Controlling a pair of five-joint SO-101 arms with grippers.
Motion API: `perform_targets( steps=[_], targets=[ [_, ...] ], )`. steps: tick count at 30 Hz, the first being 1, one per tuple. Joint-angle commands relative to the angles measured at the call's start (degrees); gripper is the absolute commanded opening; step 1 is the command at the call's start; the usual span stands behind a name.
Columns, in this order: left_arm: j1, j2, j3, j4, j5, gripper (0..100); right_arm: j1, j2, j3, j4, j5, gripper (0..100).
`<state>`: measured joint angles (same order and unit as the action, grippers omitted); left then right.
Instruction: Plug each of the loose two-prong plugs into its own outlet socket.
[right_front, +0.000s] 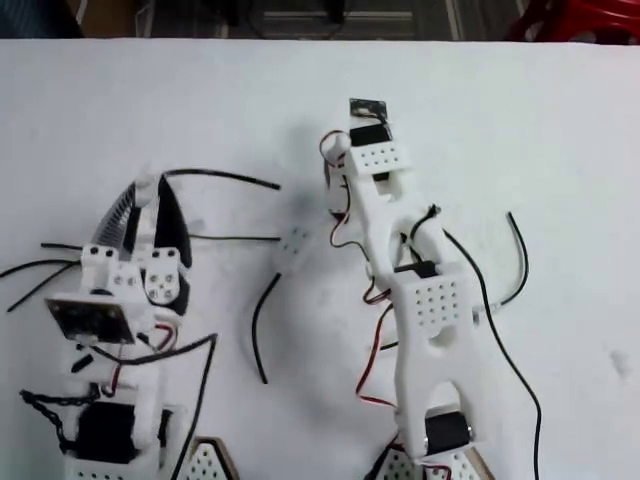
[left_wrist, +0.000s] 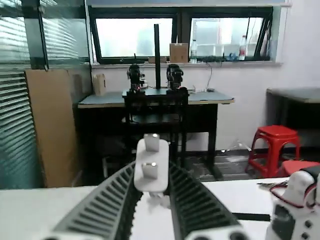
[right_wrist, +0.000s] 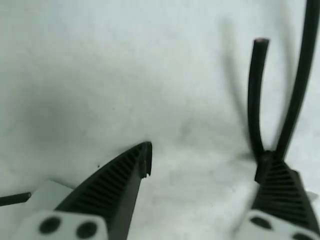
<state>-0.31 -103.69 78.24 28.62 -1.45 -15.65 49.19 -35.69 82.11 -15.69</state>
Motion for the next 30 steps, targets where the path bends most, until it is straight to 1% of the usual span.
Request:
perform_targets(
  steps=[1,6,12,16,19,21,23,25,28,30],
  targets=[
    [1.19,-0.57,-0.26,-4.66,7.12,2,-1.1,-0.75,-0.7,-1.1,0.18,32.6],
    [2.24,-0.57,-0.09,-10.55,12.75,2,-1.89,-6.46,-8.44,6.46,0.09,32.6],
    [10.24,-0.57,-0.09,-11.34,13.63,2,-1.98,-14.99,-22.07,15.87,0.62,32.6],
    [15.78,-0.66,-0.09,-11.96,13.54,2,-1.98,-22.37,-29.45,16.22,0.7,32.6],
    [17.27,-0.66,0.0,-12.48,13.45,2,-3.74,-29.93,-32.53,16.22,1.32,32.6],
    [17.27,-0.66,0.0,-12.31,13.45,2,-6.9,-35.56,-32.79,16.22,5.89,32.1],
    [17.1,-0.75,0.79,-12.57,13.45,2,-11.47,-40.92,-32.79,16.22,11.96,27.9],
    [17.45,-0.75,1.85,-12.57,13.45,2,-17.45,-46.11,-32.79,16.22,17.23,19.9],
    [17.54,-0.75,2.73,-13.36,13.45,2,-28.44,-52.7,-32.79,16.22,24.0,6.5],
    [17.54,-0.75,3.16,-14.95,13.45,2,-35.82,-56.22,-31.82,16.31,29.01,1.5]
  ],
)
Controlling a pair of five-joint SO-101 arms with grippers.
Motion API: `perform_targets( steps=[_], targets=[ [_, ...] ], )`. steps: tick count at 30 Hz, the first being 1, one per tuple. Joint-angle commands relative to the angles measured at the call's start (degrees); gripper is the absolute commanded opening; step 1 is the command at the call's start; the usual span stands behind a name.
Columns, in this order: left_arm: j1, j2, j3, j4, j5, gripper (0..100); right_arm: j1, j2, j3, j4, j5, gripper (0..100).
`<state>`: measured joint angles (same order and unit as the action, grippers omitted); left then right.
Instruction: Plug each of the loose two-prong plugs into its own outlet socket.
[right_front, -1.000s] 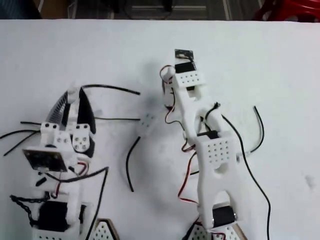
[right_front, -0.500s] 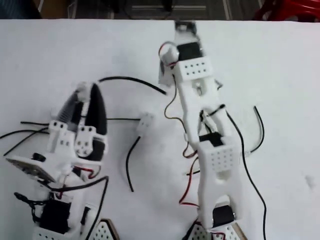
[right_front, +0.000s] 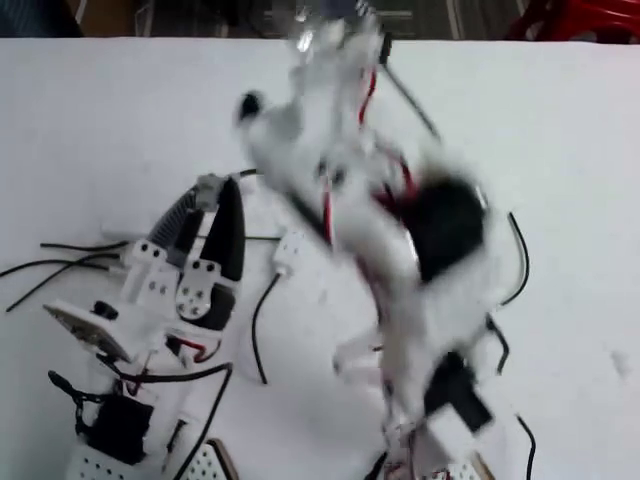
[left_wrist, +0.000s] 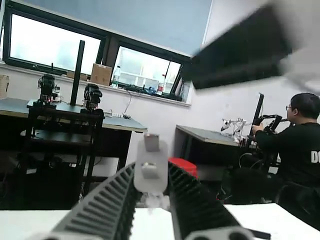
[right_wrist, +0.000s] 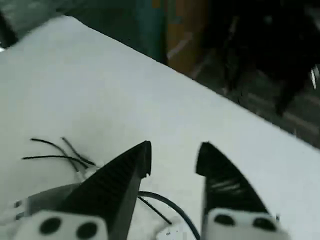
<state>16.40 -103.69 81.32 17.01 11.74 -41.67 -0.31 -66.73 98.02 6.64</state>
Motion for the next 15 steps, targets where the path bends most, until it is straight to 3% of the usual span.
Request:
perform_targets(
  steps=[1,4,7,15],
  targets=[
    [0.84,-0.75,0.35,-3.87,0.26,2,-13.32,-8.31,0.88,0.4,8.62,1.8],
    [0.84,-0.75,0.7,-4.31,0.26,2,-22.55,-12.62,7.74,0.4,10.81,1.9],
    [0.66,-0.75,0.7,-4.57,0.26,2,-25.63,-15.34,16.26,0.31,13.19,1.9],
    [0.4,-0.75,0.62,-4.48,0.26,2,-13.85,-16.22,29.01,-5.05,20.04,1.9]
  ],
)
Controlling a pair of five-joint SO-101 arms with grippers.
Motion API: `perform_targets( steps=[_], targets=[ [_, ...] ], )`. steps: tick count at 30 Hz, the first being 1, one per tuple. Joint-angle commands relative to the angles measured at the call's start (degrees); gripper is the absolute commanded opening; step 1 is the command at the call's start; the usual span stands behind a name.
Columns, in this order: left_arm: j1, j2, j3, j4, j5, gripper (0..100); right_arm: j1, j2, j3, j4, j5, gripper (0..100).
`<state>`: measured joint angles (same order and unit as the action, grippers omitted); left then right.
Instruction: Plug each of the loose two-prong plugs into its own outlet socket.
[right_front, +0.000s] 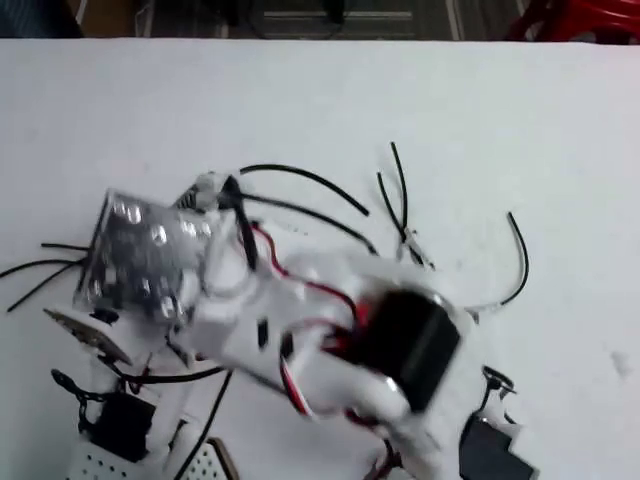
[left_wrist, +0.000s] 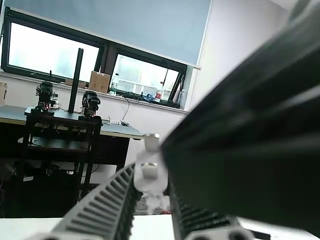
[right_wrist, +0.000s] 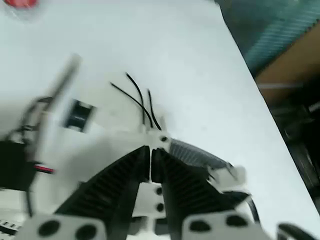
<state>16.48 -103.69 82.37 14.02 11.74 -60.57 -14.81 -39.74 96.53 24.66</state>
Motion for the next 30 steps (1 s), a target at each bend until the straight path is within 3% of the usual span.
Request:
perform_targets(
  steps=[1,12,17,25,30],
  targets=[
    [0.31,-0.75,-0.44,-1.49,0.26,2,6.64,-1.71,3.08,-5.41,2.55,1.9],
    [0.31,-0.75,-0.62,-1.23,0.26,2,23.96,-1.63,17.23,-23.96,7.03,1.9],
    [0.31,-0.75,-0.53,-1.23,0.26,2,29.58,-1.89,18.64,-26.77,7.03,1.9],
    [0.22,-0.66,-0.35,-0.97,0.26,2,23.96,-5.93,7.56,-22.11,6.95,1.9],
    [0.22,-0.22,-0.35,4.04,0.35,2,23.87,-4.97,0.88,-14.73,6.59,1.9]
  ],
)
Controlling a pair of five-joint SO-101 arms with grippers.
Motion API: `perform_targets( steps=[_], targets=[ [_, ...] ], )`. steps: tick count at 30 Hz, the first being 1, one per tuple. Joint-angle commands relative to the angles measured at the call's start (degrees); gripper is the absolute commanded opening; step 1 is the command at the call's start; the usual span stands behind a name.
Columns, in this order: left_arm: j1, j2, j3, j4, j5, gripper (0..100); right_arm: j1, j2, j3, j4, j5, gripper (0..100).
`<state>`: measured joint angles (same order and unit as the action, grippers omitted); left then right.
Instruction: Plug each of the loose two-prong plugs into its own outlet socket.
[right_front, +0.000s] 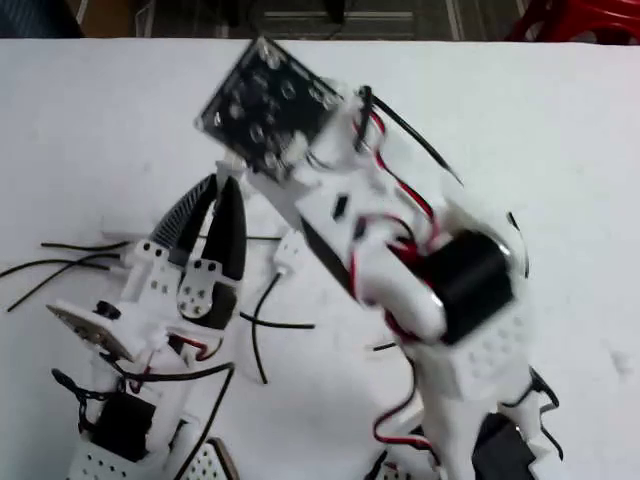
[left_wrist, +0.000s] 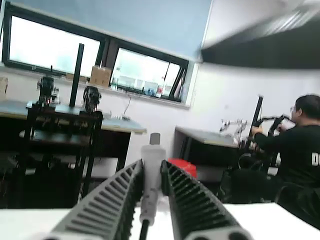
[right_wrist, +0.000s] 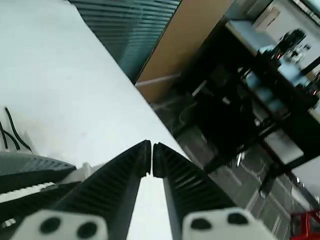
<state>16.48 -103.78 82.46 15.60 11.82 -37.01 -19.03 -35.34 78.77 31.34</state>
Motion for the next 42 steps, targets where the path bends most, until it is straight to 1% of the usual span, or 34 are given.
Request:
perform_targets(
  steps=[1,4,6,9,12,15,19,24,28,32,35,39,42],
  targets=[
    [0.22,-0.13,-0.44,3.6,0.35,2,1.89,-0.04,-3.43,4.44,-0.18,1.9],
    [0.22,1.27,-0.44,4.57,0.62,2,7.43,3.21,-2.99,8.22,-0.79,1.9],
    [0.22,5.76,-1.41,4.13,0.7,2,11.56,5.76,-2.73,9.98,-3.69,1.9],
    [0.22,18.24,-6.24,1.85,1.49,2,16.57,9.8,-2.73,12.26,-7.91,1.9],
    [-0.84,34.07,-15.56,3.52,7.3,2,19.56,13.23,-2.73,15.78,-9.93,1.9],
    [-1.45,49.27,-26.29,8.79,12.84,2,21.23,15.96,-2.73,19.3,-9.93,1.9],
    [-1.54,66.15,-38.42,15.91,19.08,2,24.22,17.63,0.7,19.65,-9.93,1.9],
    [-1.1,82.51,-51.25,21.8,25.49,2,25.54,17.8,9.41,19.03,-9.93,1.9],
    [-1.1,94.29,-61.1,29.71,31.03,2,27.21,17.98,15.65,17.89,-9.93,1.9],
    [0.84,104.04,-71.82,40.7,34.37,2,29.49,17.98,20.66,14.2,-9.93,1.9],
    [2.95,109.23,-79.56,49.05,38.51,2,30.02,17.98,23.82,11.3,-9.93,1.9],
    [4.18,115.56,-87.03,55.21,44.48,2,29.93,17.98,26.9,8.92,-9.93,1.9],
    [4.18,119.25,-90.99,59.43,50.64,2,29.93,17.98,28.48,7.6,-9.93,1.9]
  ],
)
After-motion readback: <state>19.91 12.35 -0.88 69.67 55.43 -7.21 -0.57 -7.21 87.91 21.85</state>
